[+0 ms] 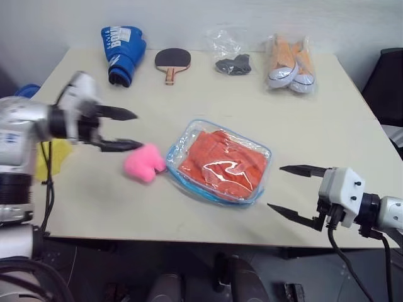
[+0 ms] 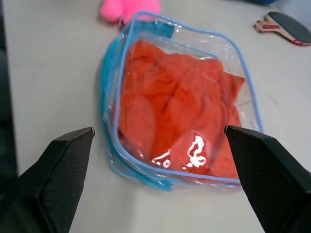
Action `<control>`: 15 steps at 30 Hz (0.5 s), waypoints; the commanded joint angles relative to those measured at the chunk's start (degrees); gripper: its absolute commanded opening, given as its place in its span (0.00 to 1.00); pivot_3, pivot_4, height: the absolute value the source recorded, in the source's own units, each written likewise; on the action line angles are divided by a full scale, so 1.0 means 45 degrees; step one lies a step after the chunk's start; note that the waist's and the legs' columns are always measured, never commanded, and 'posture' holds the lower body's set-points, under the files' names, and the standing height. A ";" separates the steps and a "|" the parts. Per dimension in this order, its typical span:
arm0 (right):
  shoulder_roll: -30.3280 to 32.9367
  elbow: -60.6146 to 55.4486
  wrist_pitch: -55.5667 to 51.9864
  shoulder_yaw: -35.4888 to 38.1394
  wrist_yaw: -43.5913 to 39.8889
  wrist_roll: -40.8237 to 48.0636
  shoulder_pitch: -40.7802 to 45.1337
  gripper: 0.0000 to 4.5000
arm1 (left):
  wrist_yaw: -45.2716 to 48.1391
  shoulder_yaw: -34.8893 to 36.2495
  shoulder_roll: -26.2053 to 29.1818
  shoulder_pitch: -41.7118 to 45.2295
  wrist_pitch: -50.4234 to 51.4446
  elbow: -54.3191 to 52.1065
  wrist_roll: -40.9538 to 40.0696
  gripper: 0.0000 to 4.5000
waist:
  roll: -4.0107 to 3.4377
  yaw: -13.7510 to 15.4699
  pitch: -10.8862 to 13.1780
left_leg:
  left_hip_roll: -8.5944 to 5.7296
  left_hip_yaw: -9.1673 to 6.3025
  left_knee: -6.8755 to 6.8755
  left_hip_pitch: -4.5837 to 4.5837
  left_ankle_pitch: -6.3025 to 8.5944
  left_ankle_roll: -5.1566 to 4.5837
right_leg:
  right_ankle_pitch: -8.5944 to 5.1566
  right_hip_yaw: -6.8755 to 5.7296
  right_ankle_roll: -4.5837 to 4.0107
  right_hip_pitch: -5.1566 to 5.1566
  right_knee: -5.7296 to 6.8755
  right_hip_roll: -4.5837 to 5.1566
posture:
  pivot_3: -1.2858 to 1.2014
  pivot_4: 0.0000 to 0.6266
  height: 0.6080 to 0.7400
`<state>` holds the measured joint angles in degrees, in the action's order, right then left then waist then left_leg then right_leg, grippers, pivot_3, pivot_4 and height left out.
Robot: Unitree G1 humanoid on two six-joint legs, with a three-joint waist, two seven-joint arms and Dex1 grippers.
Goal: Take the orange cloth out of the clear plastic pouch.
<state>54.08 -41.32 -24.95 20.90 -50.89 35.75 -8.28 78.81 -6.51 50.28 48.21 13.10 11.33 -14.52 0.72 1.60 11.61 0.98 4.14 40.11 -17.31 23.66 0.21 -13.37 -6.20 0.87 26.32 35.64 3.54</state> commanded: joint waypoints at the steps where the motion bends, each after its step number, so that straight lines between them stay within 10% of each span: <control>1: -0.0177 -0.0935 -0.0979 0.0785 0.0541 0.1388 -0.0198 0.99 | 0.0126 -0.0892 -0.0446 0.0295 -0.3071 0.0408 0.1478 0.98 | 0.0003 -0.0084 0.0002 | 0.0002 0.0015 -0.0002 -0.0004 -0.0001 -0.0002 | 0.0000 0.0012 0.0000 0.0003 0.0000 -0.0005 | 0.52 0.24 1.00; 15: -0.0492 -0.1592 -0.1446 0.1213 0.1442 0.1628 -0.0924 0.99 | -0.1360 -0.2132 -0.2258 0.1147 -1.0004 0.4574 0.4221 0.98 | 0.0017 0.0002 0.0003 | -0.0002 0.0039 -0.0003 0.0001 -0.0003 -0.0065 | 0.0030 0.0027 0.0033 0.0013 -0.0032 -0.0005 | 0.52 0.24 1.00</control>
<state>52.46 -46.92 -32.49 25.10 -44.59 43.68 -12.21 74.21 -16.82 40.70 51.92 -30.38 31.49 4.56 0.80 1.61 11.63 0.95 4.32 40.10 -17.31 23.65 -0.12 -13.21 -6.08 1.06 26.37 35.48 3.54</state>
